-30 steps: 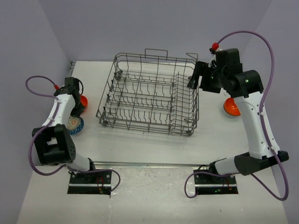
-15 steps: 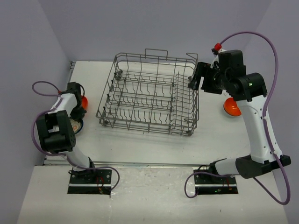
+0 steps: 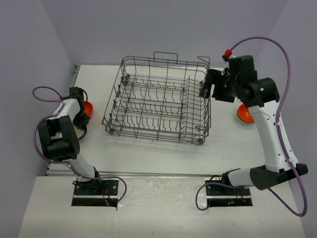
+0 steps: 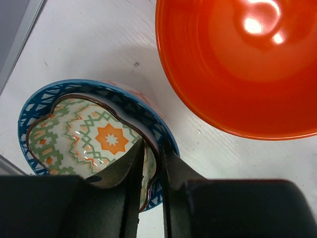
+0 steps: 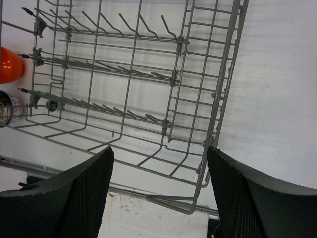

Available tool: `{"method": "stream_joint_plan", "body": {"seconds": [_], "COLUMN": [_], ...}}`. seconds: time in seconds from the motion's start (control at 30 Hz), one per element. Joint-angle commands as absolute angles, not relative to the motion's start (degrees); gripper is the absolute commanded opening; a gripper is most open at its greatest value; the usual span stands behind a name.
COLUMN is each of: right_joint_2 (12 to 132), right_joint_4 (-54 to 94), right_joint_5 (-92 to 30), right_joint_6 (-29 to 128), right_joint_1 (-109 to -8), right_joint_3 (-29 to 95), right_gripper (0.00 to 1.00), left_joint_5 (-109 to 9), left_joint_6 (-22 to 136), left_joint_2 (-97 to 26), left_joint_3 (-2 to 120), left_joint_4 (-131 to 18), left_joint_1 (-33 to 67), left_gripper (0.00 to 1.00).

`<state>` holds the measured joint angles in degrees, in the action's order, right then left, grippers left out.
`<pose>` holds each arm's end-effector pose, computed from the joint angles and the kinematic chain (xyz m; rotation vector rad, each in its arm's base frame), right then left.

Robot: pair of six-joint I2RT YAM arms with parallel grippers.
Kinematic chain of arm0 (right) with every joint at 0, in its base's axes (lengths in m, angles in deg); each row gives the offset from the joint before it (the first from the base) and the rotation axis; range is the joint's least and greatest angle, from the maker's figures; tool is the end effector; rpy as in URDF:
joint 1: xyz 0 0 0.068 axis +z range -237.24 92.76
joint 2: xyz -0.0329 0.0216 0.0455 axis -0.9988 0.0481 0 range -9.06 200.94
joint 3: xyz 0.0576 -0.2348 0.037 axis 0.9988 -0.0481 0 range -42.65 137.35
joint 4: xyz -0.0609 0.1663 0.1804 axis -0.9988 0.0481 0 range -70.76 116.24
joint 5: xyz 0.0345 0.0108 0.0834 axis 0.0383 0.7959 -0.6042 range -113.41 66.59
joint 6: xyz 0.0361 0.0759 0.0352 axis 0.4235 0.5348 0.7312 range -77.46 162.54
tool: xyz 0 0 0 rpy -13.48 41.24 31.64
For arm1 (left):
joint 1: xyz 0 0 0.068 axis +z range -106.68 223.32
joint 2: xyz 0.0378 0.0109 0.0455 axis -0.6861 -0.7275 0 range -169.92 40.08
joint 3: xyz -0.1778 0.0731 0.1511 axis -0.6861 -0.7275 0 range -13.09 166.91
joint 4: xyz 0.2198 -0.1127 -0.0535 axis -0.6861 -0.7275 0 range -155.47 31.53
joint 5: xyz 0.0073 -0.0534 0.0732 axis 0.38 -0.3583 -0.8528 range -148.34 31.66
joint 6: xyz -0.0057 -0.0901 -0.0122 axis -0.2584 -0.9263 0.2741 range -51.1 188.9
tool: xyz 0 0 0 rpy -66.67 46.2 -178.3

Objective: Unload the bowls from the dish rack

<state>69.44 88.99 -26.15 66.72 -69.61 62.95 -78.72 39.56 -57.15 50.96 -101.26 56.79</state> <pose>0.2562 0.0855 0.3989 0.1097 2.3498 0.4205 0.3008 0.1013 0.1215 -1.0860 2.5999 0.4535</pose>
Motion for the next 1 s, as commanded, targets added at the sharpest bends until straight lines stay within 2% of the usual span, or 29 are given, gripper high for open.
{"method": "stream_joint_plan", "body": {"seconds": [0.0, 0.1, 0.27, 0.33, 0.53, 0.97], "right_joint_2": [69.2, 69.7, 70.4, 70.7, 71.0, 71.5], "right_joint_4": [88.6, 88.8, 88.4, 88.3, 87.8, 88.5], "right_joint_5": [-26.5, -26.7, -26.9, -26.9, -27.3, -28.4], "right_joint_6": [65.7, 65.9, 66.0, 65.7, 65.5, 65.0], "right_joint_1": [-69.4, -69.4, -69.4, -69.3, -69.4, -69.1], "right_joint_3": [63.1, 63.2, 63.1, 63.2, 63.1, 65.5], "right_gripper": [0.76, 0.77, 0.77, 0.81, 0.89, 0.99], "left_joint_5": [-75.2, -72.0, -64.9, -61.2, -56.8, -58.6], "left_joint_6": [39.2, 38.6, 36.7, 35.8, 33.4, 31.2], "left_joint_2": [-57.1, -55.6, -51.9, -49.4, -42.7, -36.0], "left_joint_3": [50.5, 50.5, 49.8, 49.0, 49.0, 50.3], "left_joint_4": [-98.7, -99.1, -99.7, -99.8, -102.1, -103.6], "left_joint_1": [57.2, 57.2, 57.2, 57.1, 55.9, 55.6], "left_gripper": [0.21, 0.25, 0.39, 0.44, 0.47, 0.54]}}
